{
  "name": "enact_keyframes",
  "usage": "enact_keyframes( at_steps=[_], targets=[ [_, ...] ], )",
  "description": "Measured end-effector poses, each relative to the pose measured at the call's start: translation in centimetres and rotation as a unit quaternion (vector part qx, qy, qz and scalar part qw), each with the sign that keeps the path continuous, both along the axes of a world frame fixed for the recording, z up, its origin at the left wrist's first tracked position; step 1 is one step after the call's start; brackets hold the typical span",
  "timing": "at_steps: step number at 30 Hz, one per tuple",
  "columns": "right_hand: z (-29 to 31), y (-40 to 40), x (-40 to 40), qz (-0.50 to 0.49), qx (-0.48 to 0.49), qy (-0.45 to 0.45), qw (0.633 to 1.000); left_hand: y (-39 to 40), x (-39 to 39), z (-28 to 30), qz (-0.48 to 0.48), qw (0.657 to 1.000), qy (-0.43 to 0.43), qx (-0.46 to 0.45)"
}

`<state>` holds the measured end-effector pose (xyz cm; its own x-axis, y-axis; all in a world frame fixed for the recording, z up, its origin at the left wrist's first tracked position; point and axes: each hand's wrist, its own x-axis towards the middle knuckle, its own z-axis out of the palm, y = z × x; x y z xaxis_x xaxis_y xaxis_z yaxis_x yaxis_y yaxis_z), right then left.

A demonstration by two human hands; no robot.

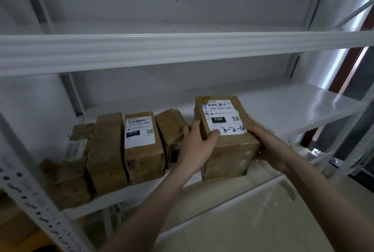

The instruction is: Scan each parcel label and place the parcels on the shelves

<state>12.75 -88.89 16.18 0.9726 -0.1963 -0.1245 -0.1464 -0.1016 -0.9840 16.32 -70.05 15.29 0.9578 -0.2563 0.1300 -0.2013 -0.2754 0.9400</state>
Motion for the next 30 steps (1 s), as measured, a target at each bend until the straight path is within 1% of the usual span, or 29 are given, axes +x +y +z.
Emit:
enact_keyframes(
  at_steps=[3,8,10,12,15,17,19,22,23,25,27,28,29,30],
  targets=[
    [-0.1,-0.4,2.7,0.021,-0.008,0.021,1.000,-0.2,1.4,-0.1,0.018,0.999,-0.003,0.026],
    [0.0,-0.6,6.4,0.055,0.000,0.042,0.998,-0.8,3.3,-0.7,0.050,0.996,-0.033,0.068],
    [0.1,-1.0,7.5,0.072,0.009,0.051,0.996,-1.3,4.1,-0.9,0.072,0.992,-0.033,0.101],
    [0.2,-1.4,8.5,0.086,0.010,0.054,0.995,-2.1,4.9,-0.7,0.108,0.981,-0.035,0.157],
    [0.6,-1.8,9.9,0.110,-0.002,0.052,0.993,-3.3,5.9,-0.1,0.189,0.941,-0.064,0.271],
    [0.8,-1.8,10.8,0.126,-0.010,0.049,0.991,-3.9,6.3,0.2,0.228,0.900,-0.099,0.357],
    [0.9,-1.7,11.5,0.135,-0.013,0.045,0.990,-4.1,6.5,0.3,0.241,0.859,-0.124,0.435],
    [0.9,-1.2,12.1,0.151,-0.015,0.040,0.988,-3.9,6.8,0.4,0.289,0.835,-0.109,0.456],
    [0.8,-1.0,12.1,0.155,-0.011,0.037,0.987,-3.8,6.8,0.3,0.289,0.818,-0.114,0.484],
    [0.7,-0.7,12.1,0.160,-0.003,0.031,0.987,-3.5,6.8,-0.2,0.273,0.801,-0.122,0.519],
    [0.5,-0.6,12.2,0.154,0.004,0.021,0.988,-3.3,6.6,-0.5,0.282,0.803,-0.125,0.510],
    [0.4,-0.6,12.2,0.145,0.002,0.012,0.989,-3.4,6.4,-0.6,0.294,0.810,-0.126,0.491],
    [0.2,-0.6,12.2,0.125,-0.010,-0.007,0.992,-3.5,6.0,-0.7,0.305,0.817,-0.136,0.470],
    [-0.3,-0.7,12.2,0.098,-0.045,-0.044,0.993,-3.5,5.5,-1.0,0.312,0.829,-0.147,0.440]
  ],
)
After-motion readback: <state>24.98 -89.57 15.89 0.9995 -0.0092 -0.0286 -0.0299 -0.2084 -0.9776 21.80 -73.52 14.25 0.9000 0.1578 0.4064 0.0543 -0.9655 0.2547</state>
